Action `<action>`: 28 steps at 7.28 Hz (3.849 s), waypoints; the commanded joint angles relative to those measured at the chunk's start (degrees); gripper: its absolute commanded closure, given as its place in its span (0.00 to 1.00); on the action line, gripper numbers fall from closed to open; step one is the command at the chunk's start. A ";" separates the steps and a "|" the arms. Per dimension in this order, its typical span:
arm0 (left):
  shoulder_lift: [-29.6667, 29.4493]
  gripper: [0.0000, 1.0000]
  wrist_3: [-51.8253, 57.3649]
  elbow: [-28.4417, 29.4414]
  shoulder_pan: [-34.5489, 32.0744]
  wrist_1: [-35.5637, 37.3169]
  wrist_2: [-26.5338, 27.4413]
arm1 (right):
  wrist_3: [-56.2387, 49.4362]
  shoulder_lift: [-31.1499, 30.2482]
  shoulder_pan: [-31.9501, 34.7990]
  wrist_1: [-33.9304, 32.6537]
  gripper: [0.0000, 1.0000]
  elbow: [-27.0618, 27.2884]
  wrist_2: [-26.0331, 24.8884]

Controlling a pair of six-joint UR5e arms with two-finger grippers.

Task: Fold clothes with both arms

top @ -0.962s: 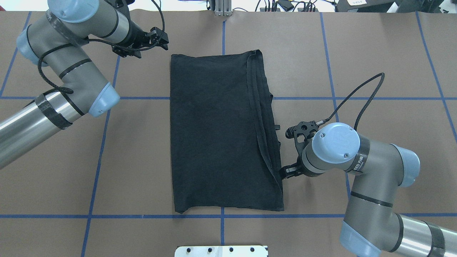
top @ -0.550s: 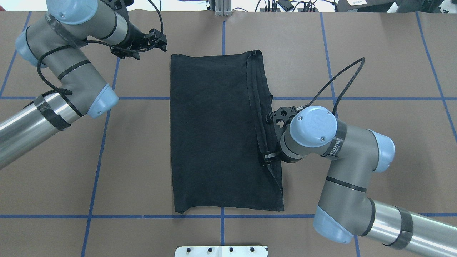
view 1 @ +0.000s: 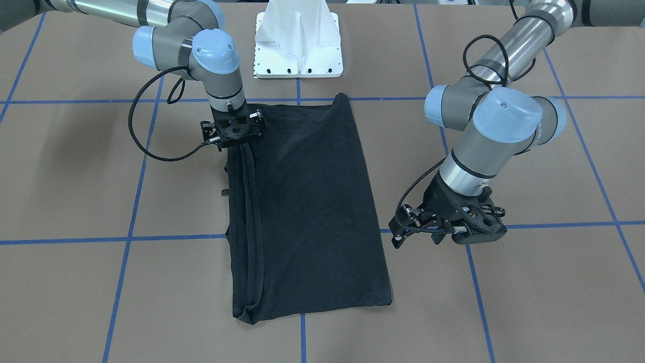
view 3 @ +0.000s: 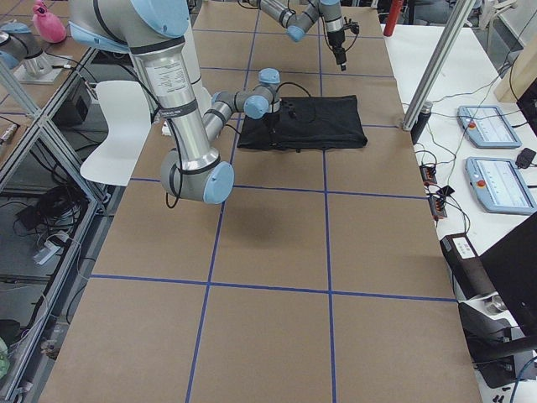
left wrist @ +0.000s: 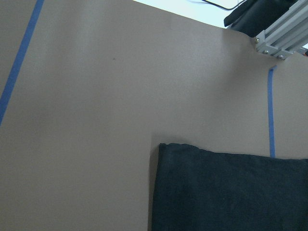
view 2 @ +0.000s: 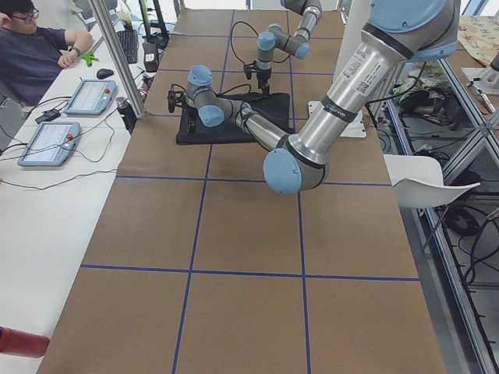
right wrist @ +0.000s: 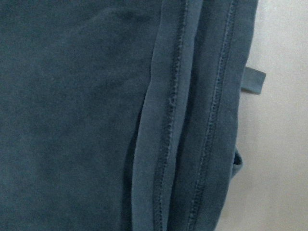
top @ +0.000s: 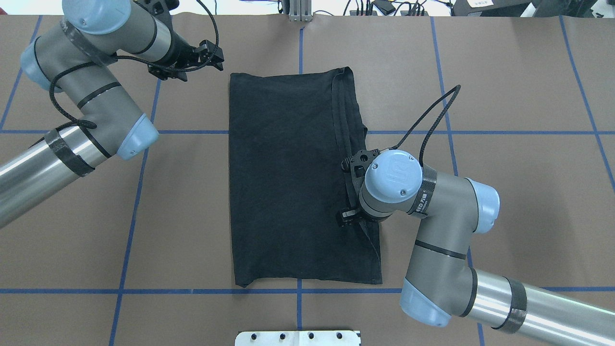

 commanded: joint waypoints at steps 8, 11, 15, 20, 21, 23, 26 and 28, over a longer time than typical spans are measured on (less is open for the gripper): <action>-0.70 0.00 -0.44 -0.16 0.09 0.00 0.00 | -4.72 -2.00 2.52 -0.99 0.00 -0.58 0.34; -0.61 0.00 -0.44 -0.16 0.09 0.00 0.00 | -7.53 -4.37 4.98 -0.81 0.00 0.04 1.30; -0.35 0.00 -0.26 -0.16 0.09 0.00 -0.09 | -7.62 -1.49 8.85 -0.46 0.00 1.01 5.44; 0.00 0.00 -0.18 -0.16 0.09 0.00 -0.09 | -7.45 7.57 6.83 -0.72 0.00 -8.38 2.98; -0.08 0.00 -0.18 -0.16 0.09 0.00 -0.09 | -7.45 7.58 5.87 -0.72 0.00 -8.57 2.28; -0.08 0.00 -0.18 -0.25 0.09 0.00 -0.09 | -7.54 7.23 6.04 -0.90 0.00 -8.92 2.27; -0.08 0.00 -0.53 -1.22 0.09 0.09 -0.09 | -8.33 6.62 6.83 -0.99 0.00 -10.06 2.80; -0.08 0.00 -0.53 -1.13 0.09 0.09 0.00 | -9.02 6.09 7.27 -0.99 0.00 -10.33 2.97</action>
